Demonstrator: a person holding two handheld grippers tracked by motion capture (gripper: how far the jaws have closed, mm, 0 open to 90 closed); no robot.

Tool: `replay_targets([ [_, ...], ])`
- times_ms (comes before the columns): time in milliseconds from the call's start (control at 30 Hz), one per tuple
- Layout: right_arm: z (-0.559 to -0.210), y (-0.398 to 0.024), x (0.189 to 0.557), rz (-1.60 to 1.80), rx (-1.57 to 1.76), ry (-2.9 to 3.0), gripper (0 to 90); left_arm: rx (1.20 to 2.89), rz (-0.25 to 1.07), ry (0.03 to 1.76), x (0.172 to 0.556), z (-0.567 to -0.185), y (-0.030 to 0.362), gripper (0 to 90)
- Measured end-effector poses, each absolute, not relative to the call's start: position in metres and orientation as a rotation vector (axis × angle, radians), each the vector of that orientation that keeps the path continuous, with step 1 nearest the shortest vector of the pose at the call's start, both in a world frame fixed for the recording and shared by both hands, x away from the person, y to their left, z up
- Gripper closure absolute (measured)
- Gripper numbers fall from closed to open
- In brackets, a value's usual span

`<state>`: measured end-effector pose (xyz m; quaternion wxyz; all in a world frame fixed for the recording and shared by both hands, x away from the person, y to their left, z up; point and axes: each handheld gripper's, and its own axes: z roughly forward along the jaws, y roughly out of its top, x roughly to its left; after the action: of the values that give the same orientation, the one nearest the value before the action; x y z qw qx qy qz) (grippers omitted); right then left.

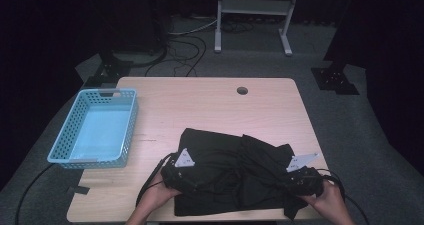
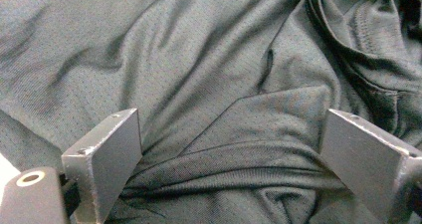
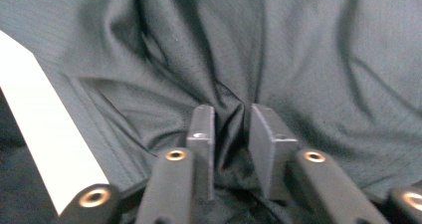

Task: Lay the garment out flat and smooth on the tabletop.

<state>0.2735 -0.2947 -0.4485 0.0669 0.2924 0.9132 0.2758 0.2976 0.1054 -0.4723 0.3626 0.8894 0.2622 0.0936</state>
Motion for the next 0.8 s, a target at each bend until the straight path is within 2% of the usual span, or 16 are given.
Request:
replay_targets([
  [33,-0.439,-0.291,0.269,0.930,0.845,2.757,64.2,2.282,0.231,0.672,0.297,-0.471,0.105,9.0],
  [167,-0.425,-0.274,0.265,1.088,0.750,2.811,55.3,2.247,0.206,0.640,0.292,-0.464,0.097,9.0],
  [367,-0.432,-0.244,0.263,1.115,0.644,2.872,52.5,2.261,0.180,0.564,0.288,-0.465,0.079,9.0],
  [400,-0.436,-0.239,0.264,1.097,0.642,2.885,54.1,2.273,0.178,0.558,0.288,-0.467,0.077,9.0],
  [467,-0.445,-0.230,0.265,1.022,0.642,2.916,73.2,2.285,0.166,0.558,0.288,-0.471,0.076,9.0],
  [533,-0.450,-0.225,0.266,0.974,0.623,2.943,84.5,2.296,0.160,0.566,0.289,-0.475,0.077,9.0],
  [800,-0.417,-0.256,0.275,0.991,0.700,2.807,85.3,2.287,0.158,0.556,0.289,-0.476,0.087,11.9],
])
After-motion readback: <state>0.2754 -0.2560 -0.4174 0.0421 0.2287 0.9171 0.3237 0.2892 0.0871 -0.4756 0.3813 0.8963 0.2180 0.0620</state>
